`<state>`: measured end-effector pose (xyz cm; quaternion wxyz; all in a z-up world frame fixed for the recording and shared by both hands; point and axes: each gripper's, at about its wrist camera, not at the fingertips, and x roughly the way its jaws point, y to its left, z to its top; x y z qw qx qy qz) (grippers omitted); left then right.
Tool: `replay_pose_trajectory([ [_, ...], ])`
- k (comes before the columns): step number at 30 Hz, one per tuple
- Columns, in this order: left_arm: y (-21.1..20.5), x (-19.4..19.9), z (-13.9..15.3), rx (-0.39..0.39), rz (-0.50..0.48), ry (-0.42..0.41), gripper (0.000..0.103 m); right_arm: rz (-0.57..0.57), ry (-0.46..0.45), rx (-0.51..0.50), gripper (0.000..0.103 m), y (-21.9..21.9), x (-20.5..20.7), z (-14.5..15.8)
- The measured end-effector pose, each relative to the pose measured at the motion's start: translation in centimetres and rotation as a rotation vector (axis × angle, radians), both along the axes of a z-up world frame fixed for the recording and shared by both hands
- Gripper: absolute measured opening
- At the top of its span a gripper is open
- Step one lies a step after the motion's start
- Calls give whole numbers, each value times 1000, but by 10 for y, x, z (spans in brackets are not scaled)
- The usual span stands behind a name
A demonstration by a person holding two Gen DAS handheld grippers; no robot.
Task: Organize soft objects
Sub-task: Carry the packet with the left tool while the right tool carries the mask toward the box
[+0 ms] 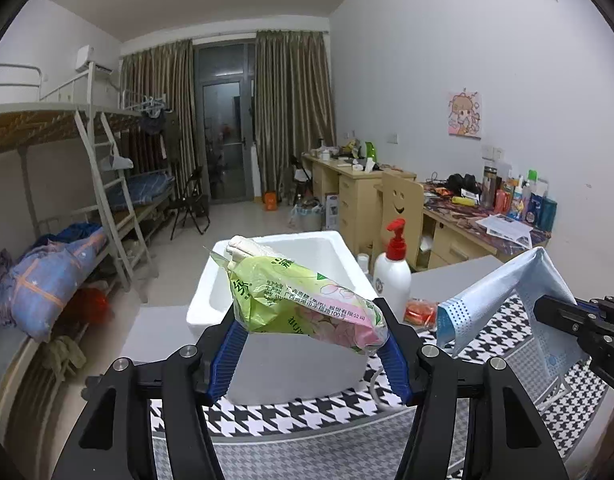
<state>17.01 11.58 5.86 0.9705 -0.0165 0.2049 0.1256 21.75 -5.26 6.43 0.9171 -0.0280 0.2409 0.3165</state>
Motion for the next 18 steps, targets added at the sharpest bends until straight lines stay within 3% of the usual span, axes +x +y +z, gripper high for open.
replay_pose_trajectory([
  [18, 37, 45, 8, -6, 51, 41, 63, -19, 1, -13, 9, 38, 35, 24],
])
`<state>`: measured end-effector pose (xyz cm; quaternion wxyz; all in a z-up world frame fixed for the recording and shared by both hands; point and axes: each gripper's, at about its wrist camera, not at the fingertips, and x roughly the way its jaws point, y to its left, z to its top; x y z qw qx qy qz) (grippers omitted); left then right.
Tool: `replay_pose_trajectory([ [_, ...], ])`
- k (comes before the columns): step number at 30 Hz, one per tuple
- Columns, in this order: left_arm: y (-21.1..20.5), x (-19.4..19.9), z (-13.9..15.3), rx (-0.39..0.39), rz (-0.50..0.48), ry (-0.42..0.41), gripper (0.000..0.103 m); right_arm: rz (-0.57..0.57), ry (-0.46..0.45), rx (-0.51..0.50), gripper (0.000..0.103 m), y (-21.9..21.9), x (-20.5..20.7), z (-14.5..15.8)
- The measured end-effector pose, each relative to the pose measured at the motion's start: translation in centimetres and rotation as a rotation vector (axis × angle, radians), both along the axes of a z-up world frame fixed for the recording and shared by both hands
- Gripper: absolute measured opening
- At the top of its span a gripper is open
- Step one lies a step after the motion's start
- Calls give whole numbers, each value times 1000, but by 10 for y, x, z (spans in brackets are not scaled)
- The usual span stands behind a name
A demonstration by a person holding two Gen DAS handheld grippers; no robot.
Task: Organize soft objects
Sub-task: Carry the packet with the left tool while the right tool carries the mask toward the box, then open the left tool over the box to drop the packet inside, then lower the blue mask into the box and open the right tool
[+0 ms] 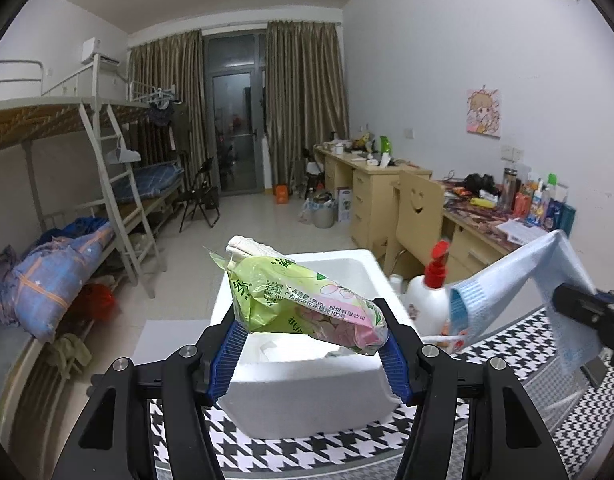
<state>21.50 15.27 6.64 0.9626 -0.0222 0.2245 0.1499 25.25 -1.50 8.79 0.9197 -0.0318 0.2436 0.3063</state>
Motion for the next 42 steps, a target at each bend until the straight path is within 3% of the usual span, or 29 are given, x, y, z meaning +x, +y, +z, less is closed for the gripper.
replay_pose_trajectory([
  [18, 33, 42, -13, -51, 7, 69, 63, -34, -9, -21, 9, 30, 21, 8],
  [21, 38, 51, -16, -55, -3, 74, 72, -41, -10, -18, 9, 32, 23, 10],
  [23, 42, 57, -22, -67, -26, 90, 90, -47, -12, -18, 9, 34, 26, 11],
  [25, 44, 59, -26, -65, -6, 101, 95, -52, -11, -20, 9, 36, 28, 11],
  [32, 58, 41, -21, -60, 42, 63, 102, -38, -10, -28, 9, 50, 33, 12],
  [42, 68, 2, -5, -6, 103, 1, 102, 25, 6, -46, 9, 81, 38, 9],
])
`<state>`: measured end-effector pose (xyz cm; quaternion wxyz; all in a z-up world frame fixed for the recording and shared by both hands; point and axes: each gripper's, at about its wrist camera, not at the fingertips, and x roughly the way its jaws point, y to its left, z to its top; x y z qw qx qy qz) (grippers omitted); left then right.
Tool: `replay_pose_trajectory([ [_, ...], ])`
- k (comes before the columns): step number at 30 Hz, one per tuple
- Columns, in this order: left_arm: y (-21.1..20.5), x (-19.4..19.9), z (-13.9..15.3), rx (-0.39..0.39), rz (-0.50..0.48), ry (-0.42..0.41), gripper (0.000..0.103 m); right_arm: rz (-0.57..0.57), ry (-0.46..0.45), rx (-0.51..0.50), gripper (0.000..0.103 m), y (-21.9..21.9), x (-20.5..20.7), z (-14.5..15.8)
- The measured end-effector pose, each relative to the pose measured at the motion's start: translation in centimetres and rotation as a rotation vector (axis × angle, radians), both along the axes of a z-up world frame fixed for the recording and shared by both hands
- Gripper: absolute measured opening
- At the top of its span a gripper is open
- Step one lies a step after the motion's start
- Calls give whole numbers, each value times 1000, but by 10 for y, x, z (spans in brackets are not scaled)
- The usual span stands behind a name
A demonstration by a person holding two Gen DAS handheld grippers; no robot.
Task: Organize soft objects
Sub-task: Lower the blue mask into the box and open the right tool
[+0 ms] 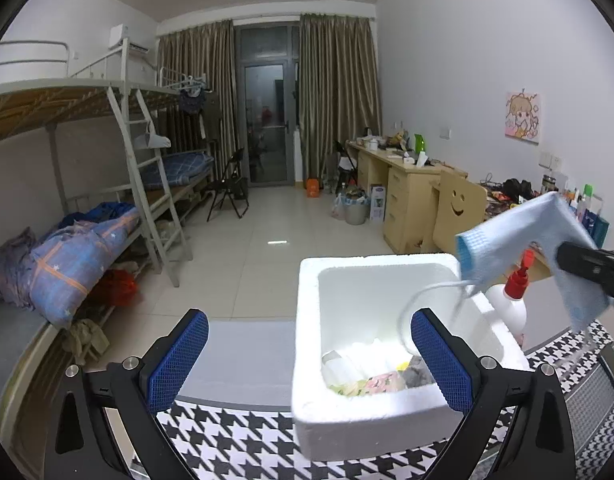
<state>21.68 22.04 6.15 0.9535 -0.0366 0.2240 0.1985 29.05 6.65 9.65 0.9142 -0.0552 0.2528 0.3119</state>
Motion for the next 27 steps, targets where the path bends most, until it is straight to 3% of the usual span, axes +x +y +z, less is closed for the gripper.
replay_pose_trajectory([
  [17, 15, -22, 3, -15, 19, -22, 102, 63, 72, -60, 9, 46, 14, -15],
  [27, 18, -25, 1, -13, 22, -17, 102, 49, 165, -110, 9, 64, 33, -35],
])
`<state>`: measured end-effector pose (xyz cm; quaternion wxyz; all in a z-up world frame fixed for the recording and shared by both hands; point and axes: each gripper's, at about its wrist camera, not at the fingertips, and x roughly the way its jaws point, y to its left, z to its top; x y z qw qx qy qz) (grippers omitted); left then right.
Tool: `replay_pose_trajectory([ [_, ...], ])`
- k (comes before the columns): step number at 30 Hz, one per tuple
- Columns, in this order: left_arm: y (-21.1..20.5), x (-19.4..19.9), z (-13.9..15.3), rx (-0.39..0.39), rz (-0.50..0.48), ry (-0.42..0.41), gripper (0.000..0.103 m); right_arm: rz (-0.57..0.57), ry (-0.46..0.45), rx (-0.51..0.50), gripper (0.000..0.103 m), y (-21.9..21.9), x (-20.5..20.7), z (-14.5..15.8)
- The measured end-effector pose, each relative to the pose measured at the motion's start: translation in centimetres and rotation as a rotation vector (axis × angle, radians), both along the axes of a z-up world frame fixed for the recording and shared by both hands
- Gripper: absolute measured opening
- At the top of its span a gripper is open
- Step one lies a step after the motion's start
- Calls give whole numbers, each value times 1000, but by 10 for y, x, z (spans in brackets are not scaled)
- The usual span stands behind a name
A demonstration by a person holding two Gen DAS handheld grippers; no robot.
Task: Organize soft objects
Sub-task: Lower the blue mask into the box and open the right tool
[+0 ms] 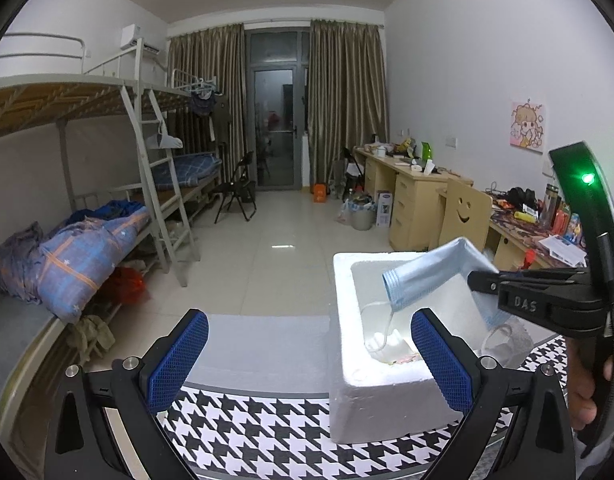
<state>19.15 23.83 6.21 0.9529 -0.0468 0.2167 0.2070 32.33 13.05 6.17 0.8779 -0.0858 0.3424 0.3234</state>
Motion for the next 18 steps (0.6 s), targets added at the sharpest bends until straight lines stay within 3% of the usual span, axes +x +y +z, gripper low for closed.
replay_pose_trajectory([
  [3, 1, 2, -2, -4, 3, 4, 102, 3, 26, -18, 15, 3, 0, -4],
  [5, 0, 3, -4, -8, 1, 5, 102, -3, 37, -20, 36, 2, 0, -4],
  [8, -1, 5, -7, -9, -3, 9, 102, 3, 24, -23, 58, -1, -4, -3],
  [14, 0, 7, -11, -23, -17, 23, 102, 29, 23, -24, 68, -5, -9, 0],
  [18, 2, 5, -12, -35, -14, 22, 102, 40, 20, -23, 69, -9, -11, 2],
])
